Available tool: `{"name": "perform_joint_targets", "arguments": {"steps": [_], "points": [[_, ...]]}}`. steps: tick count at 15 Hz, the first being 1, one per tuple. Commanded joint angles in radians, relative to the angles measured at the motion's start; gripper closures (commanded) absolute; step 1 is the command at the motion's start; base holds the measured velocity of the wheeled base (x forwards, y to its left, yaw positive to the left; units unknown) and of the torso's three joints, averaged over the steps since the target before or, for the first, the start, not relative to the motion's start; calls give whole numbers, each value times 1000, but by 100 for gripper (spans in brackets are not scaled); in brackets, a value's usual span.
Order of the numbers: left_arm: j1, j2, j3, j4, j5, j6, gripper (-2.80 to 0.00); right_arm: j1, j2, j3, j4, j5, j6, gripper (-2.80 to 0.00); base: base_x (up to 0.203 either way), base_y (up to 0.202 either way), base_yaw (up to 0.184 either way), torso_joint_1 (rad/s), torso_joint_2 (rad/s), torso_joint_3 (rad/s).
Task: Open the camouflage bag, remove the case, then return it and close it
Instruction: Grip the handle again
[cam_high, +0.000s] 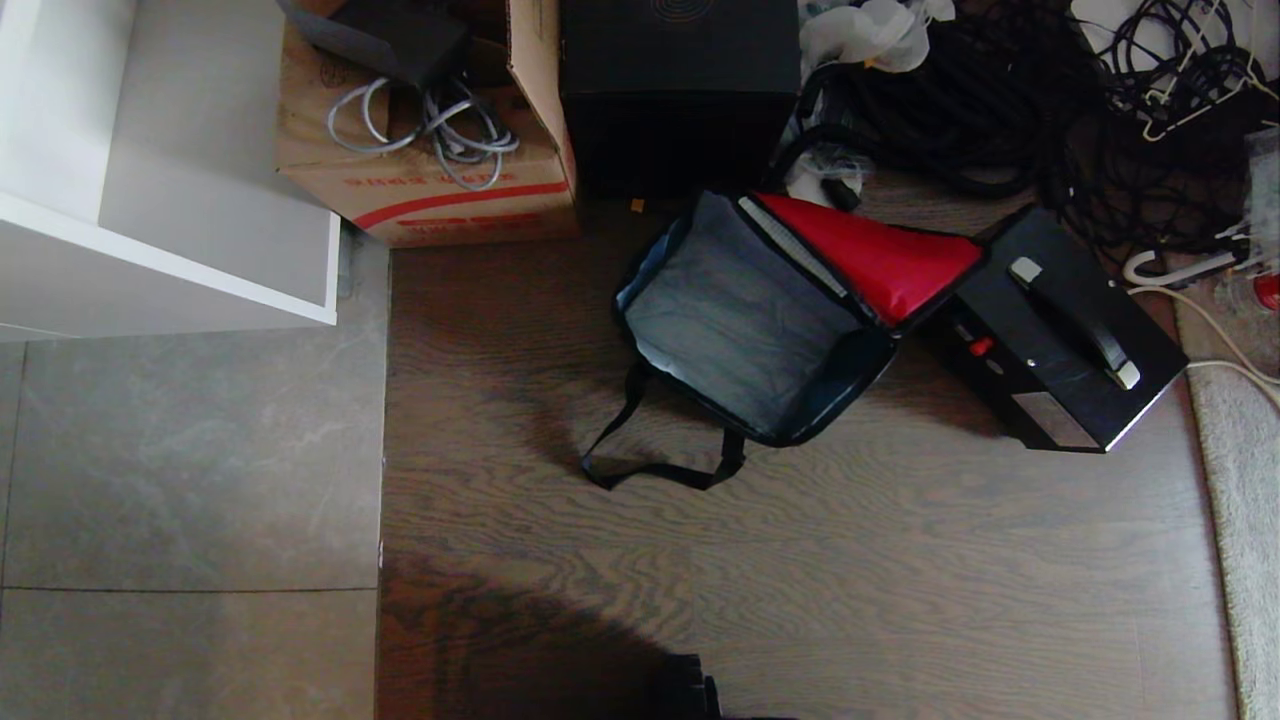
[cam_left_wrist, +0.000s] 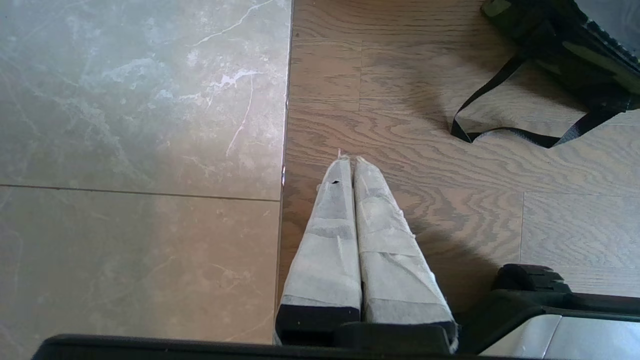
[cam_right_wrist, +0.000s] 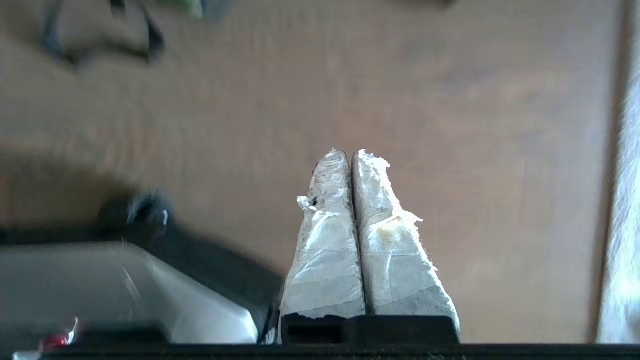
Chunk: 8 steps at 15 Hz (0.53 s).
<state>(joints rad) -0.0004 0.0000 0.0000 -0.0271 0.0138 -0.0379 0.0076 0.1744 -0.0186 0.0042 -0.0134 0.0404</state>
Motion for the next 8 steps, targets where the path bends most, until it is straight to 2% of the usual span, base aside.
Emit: {"name": "perform_joint_targets", "arguments": {"steps": [1,8], "points": [[0,0,8,0,1,0,0,-7,-168,17,-14,5,-9,0,0,0,0,0,0,0],[-1,0,8,0,0,0,0,-8,-174,19,-18,6,-4,0,0,0,0,0,0,0]]}}
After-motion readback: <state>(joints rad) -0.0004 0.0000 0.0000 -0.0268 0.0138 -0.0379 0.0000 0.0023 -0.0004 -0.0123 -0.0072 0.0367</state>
